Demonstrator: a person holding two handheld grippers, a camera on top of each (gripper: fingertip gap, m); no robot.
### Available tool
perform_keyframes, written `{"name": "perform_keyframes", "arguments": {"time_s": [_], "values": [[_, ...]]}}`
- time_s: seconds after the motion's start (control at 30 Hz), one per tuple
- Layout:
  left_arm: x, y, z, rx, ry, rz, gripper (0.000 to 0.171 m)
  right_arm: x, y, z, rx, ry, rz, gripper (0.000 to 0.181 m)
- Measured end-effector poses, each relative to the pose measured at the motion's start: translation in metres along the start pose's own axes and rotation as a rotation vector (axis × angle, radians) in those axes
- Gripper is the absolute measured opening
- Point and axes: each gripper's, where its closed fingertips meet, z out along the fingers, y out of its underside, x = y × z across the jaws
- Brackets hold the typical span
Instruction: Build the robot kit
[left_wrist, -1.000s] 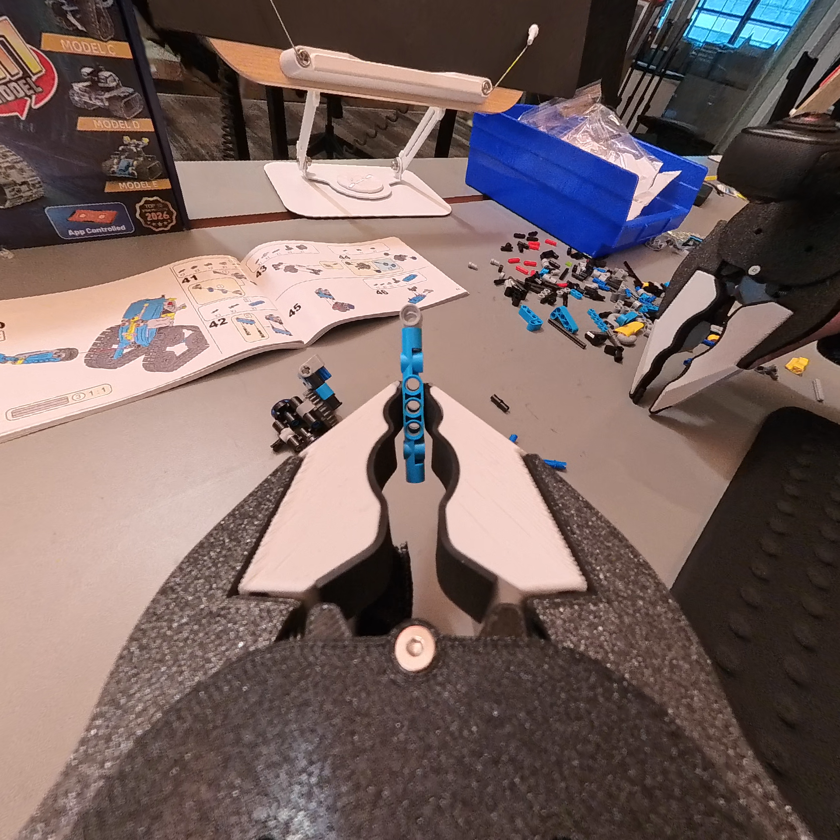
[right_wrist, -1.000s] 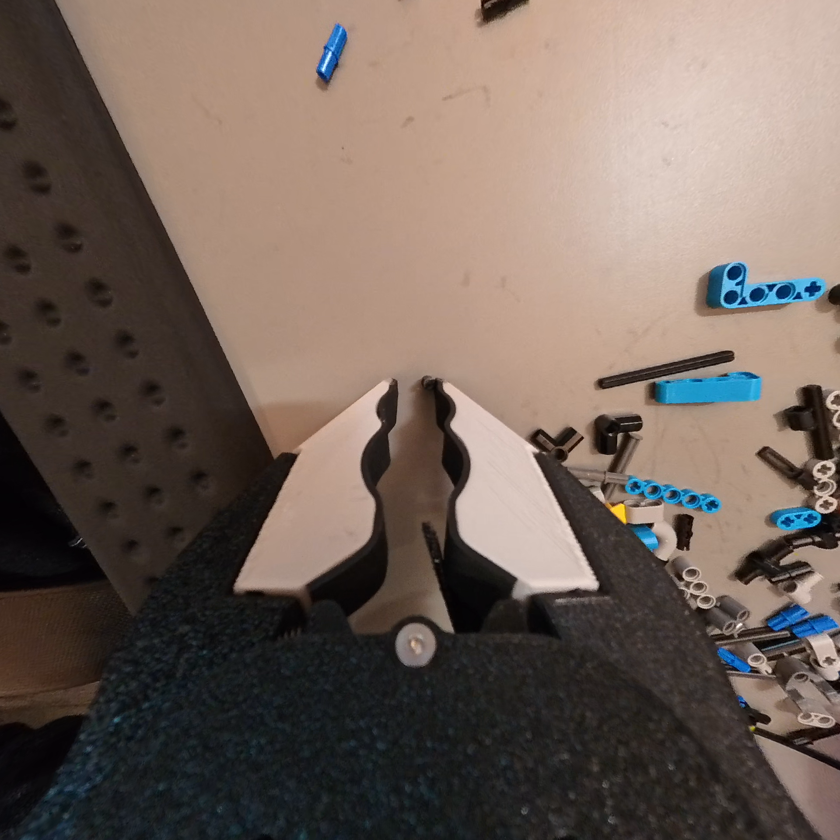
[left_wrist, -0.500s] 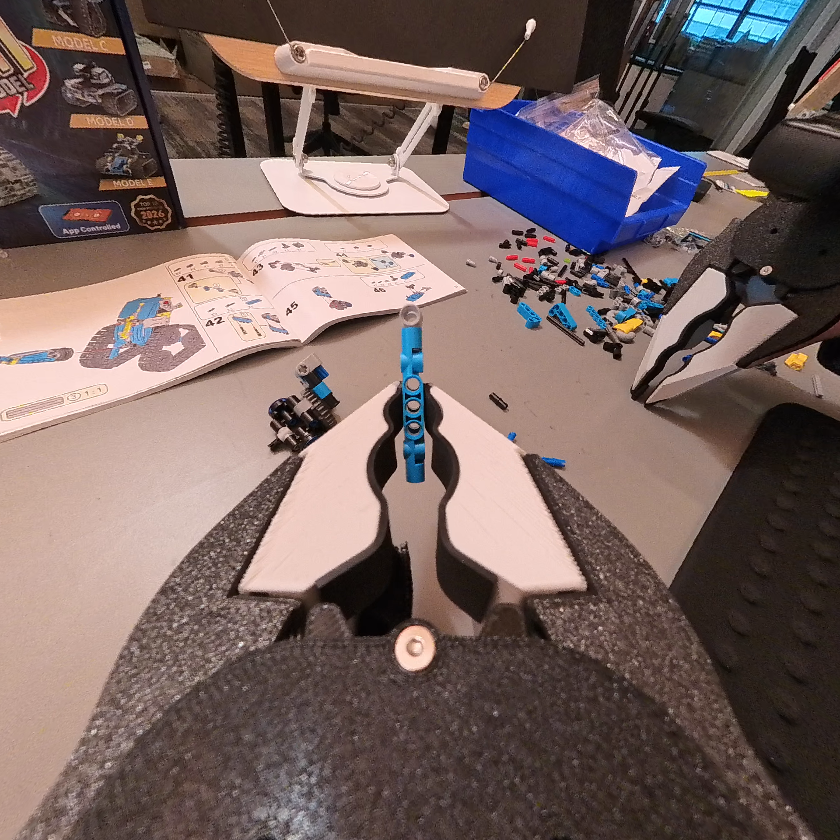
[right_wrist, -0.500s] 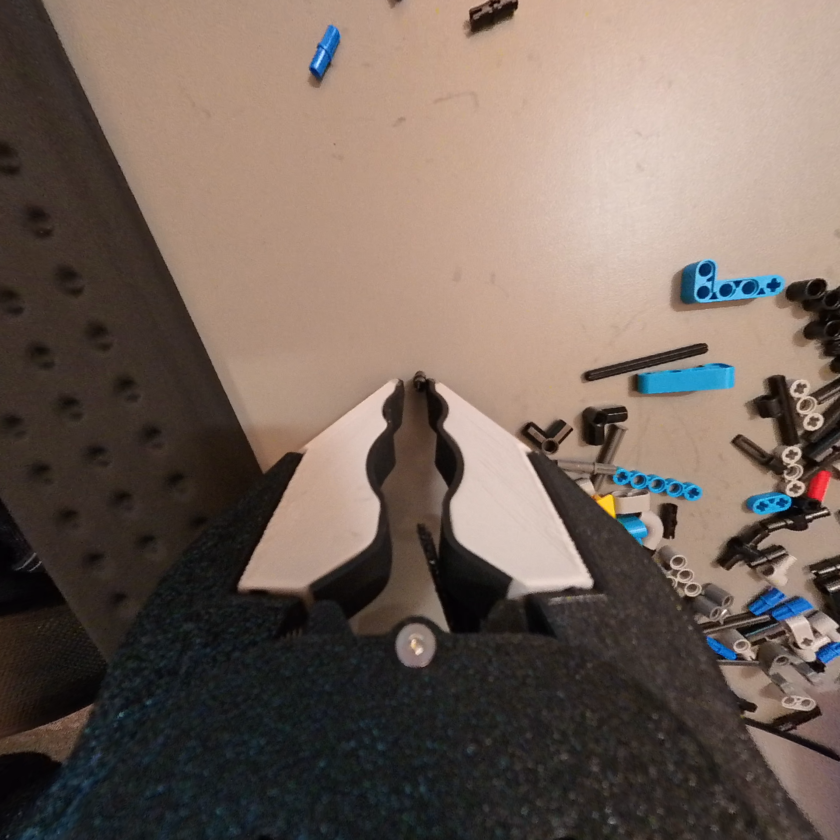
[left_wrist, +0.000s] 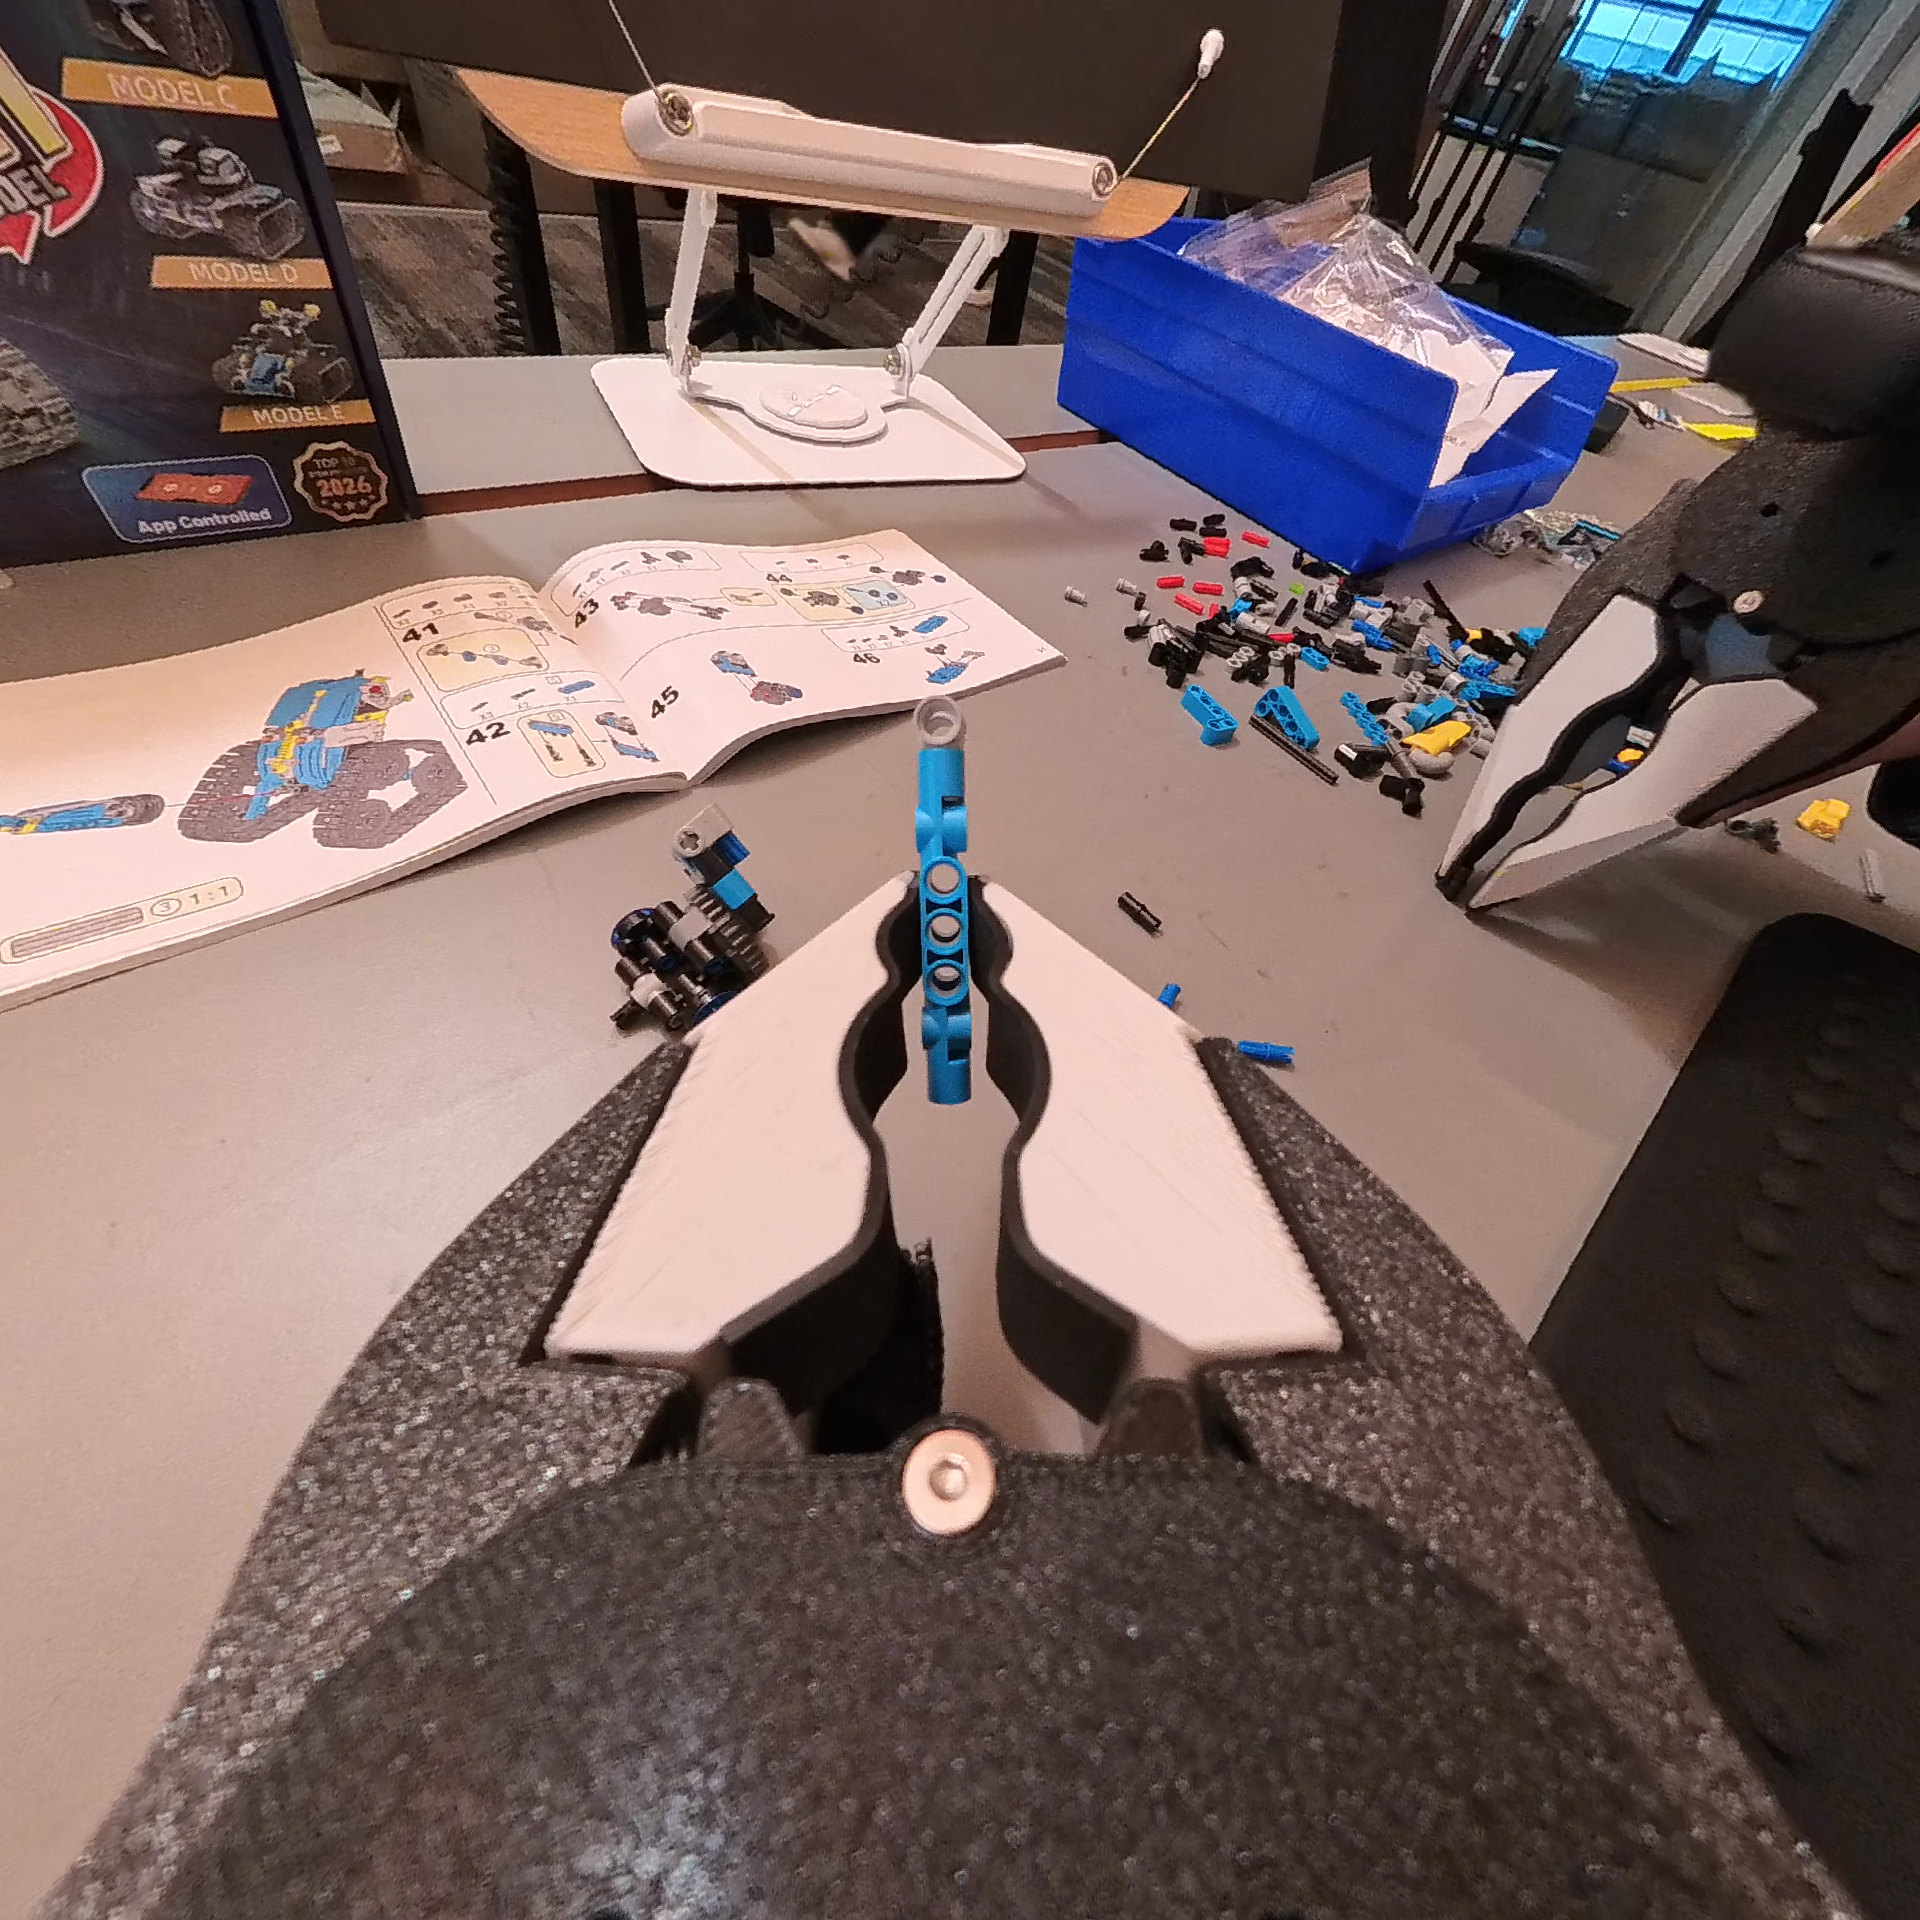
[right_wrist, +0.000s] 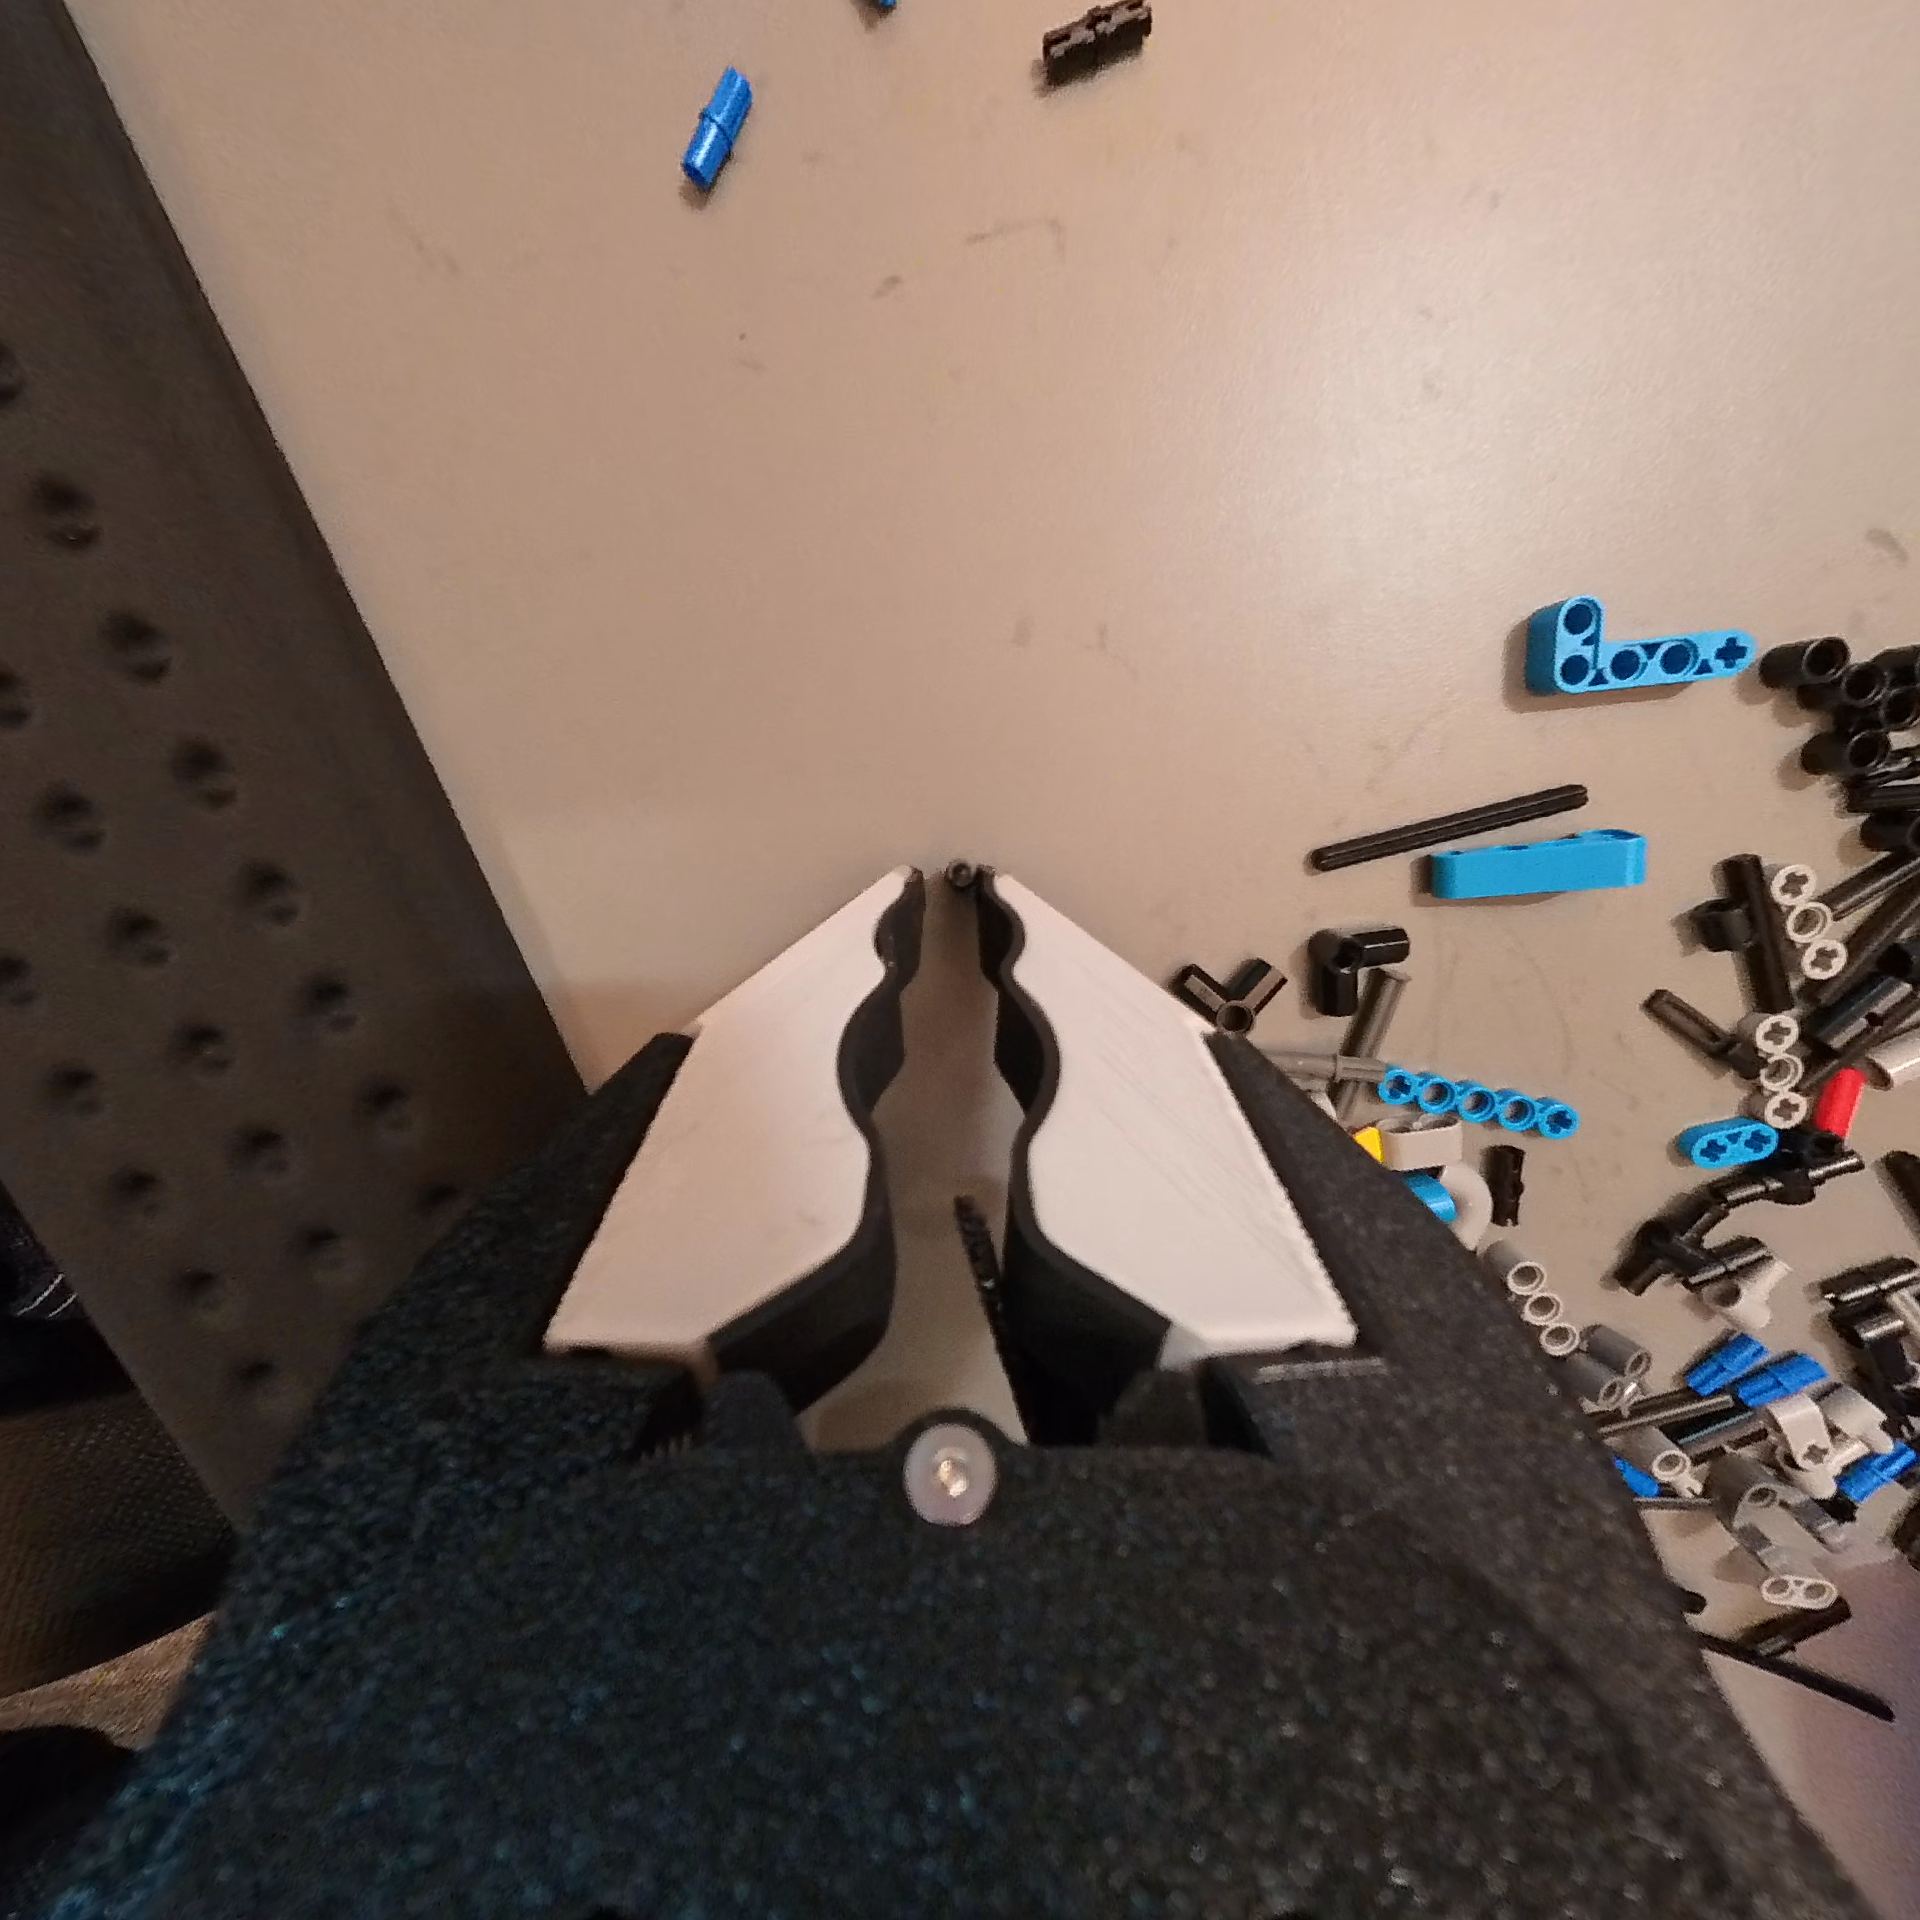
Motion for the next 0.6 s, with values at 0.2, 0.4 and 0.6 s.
{"name": "perform_keyframes", "arguments": {"time_s": [0.2, 0.4, 0.6], "values": [[0.0003, 0.0002, 0.0001, -0.001, 0.002, 0.0, 0.008, 0.0019, 0.0002, 0.0009, -0.004, 0.004, 0.003, 0.01], [0.0005, 0.0005, 0.0002, -0.003, 0.002, 0.001, 0.008, 0.0032, 0.0028, -0.0011, -0.007, 0.01, 0.004, 0.009], [0.0007, 0.0011, 0.0005, -0.005, 0.003, 0.002, 0.008, 0.0046, 0.0043, -0.0026, -0.005, 0.016, 0.007, 0.008]]}}
